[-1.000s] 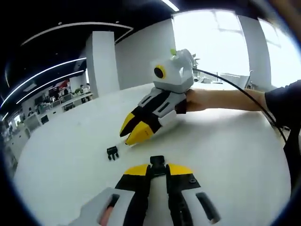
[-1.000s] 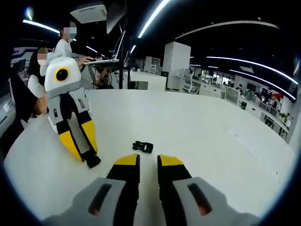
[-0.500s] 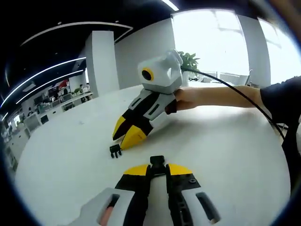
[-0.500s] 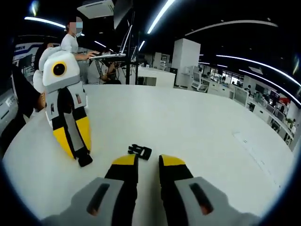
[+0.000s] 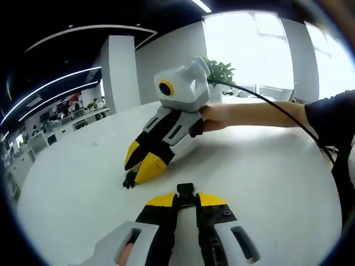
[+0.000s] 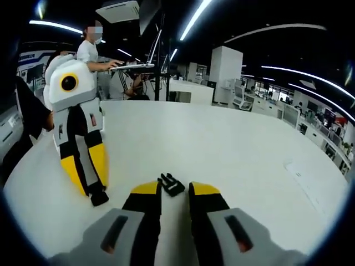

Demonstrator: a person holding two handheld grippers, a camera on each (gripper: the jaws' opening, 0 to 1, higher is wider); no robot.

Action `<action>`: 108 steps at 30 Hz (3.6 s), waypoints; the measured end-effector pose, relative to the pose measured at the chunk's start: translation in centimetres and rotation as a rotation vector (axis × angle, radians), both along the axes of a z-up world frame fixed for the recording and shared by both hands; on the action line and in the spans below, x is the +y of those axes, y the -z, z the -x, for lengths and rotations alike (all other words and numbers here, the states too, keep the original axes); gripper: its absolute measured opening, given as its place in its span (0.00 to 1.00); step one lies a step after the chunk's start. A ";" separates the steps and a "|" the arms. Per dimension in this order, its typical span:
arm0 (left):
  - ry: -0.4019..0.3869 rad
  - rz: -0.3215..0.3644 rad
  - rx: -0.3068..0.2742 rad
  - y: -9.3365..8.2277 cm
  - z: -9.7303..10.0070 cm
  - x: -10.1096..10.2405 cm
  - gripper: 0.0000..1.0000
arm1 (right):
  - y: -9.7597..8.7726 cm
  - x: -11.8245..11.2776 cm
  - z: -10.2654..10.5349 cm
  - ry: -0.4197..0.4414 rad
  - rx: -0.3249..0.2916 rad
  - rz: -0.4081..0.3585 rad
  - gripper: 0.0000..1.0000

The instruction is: Snap the two parts of the plastic buckle together until the buckle closes and remains connected.

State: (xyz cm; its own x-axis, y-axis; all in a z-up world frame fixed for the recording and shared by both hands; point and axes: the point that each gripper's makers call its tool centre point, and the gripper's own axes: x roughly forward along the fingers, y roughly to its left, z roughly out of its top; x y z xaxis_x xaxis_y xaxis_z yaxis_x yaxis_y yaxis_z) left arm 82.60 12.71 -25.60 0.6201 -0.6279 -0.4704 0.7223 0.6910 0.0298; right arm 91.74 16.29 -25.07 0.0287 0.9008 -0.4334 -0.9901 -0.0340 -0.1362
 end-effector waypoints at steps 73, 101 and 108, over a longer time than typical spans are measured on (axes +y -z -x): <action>0.018 0.012 0.001 0.0 0.1 -0.1 0.13 | 0.1 -6.6 3.4 0.055 0.092 -0.051 0.13; 0.094 -0.035 -0.027 -0.1 1.1 -0.9 0.13 | 0.0 -9.0 7.9 0.002 0.089 -0.056 0.13; 0.156 -0.054 -0.039 -0.1 1.8 -1.9 0.13 | -0.1 -9.2 8.9 -0.037 0.057 -0.025 0.13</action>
State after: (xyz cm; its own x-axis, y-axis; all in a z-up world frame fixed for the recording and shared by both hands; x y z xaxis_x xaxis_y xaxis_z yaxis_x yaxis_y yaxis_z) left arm 80.75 10.83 -25.49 0.5353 -0.6926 -0.4834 0.8183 0.5671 0.0935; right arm 82.86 7.09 -24.99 -0.0285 0.9115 -0.4103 -0.9944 -0.0676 -0.0811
